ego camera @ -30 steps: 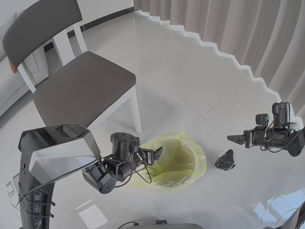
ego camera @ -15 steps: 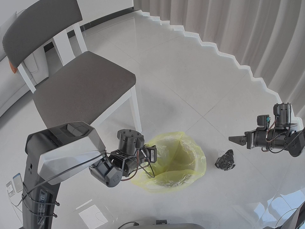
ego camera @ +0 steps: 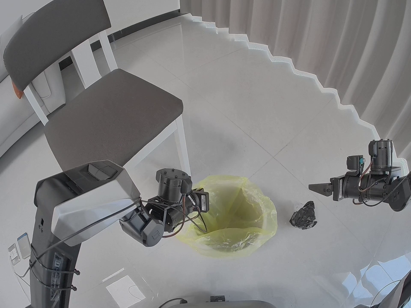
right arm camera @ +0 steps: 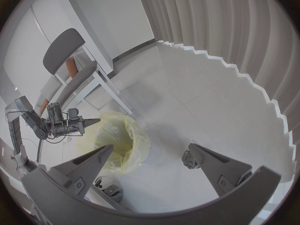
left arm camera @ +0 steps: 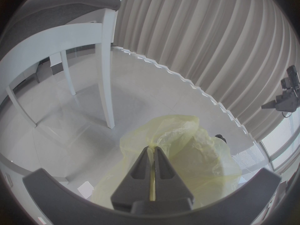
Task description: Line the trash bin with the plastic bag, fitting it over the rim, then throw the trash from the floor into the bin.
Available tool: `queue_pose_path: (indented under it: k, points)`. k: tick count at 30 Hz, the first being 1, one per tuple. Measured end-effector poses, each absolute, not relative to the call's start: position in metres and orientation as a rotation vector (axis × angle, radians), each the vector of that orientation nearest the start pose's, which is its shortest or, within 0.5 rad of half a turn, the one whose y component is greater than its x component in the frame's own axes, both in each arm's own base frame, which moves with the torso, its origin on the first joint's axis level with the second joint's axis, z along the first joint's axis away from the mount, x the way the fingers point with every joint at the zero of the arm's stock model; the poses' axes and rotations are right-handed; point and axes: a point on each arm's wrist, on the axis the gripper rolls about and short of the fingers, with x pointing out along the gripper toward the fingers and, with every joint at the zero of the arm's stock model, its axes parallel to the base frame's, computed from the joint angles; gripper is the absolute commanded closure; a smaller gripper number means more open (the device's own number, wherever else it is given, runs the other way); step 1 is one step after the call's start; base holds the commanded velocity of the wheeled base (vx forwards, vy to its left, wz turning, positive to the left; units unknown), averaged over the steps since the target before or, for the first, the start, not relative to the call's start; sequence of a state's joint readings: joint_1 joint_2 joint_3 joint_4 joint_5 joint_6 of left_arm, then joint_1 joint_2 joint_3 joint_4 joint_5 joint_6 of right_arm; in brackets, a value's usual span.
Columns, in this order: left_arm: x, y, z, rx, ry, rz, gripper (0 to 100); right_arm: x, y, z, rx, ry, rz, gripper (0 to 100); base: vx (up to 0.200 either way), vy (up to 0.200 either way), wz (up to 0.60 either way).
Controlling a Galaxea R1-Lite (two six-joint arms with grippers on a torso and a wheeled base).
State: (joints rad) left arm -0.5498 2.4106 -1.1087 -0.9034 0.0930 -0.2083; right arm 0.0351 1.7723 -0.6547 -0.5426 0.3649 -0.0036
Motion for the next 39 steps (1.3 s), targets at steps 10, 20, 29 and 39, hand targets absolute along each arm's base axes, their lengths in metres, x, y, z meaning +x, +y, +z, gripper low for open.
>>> queue_pose_path:
  k: [10, 20, 29, 39]
  points:
    - [0.389, -0.223, -0.002, -0.078, 0.434, -0.381, 100, 0.289, 0.018, 0.113, 0.097, 0.576, 0.399, 0, 0.0, 0.0, 0.0]
    - [0.406, -0.225, -0.022, -0.086, 0.457, -0.363, 100, 0.289, 0.014, 0.11, 0.103, 0.588, 0.397, 0, 0.0, 0.0, 0.0]
    - [0.399, -0.219, -0.022, -0.092, 0.463, -0.359, 0, 0.292, 0.012, 0.109, 0.105, 0.578, 0.39, 0, 0.0, 0.0, 0.0]
    - [0.381, -0.208, -0.006, -0.157, 0.447, -0.345, 0, 0.299, 0.009, 0.108, 0.109, 0.562, 0.385, 0, 0.0, 0.0, 0.0]
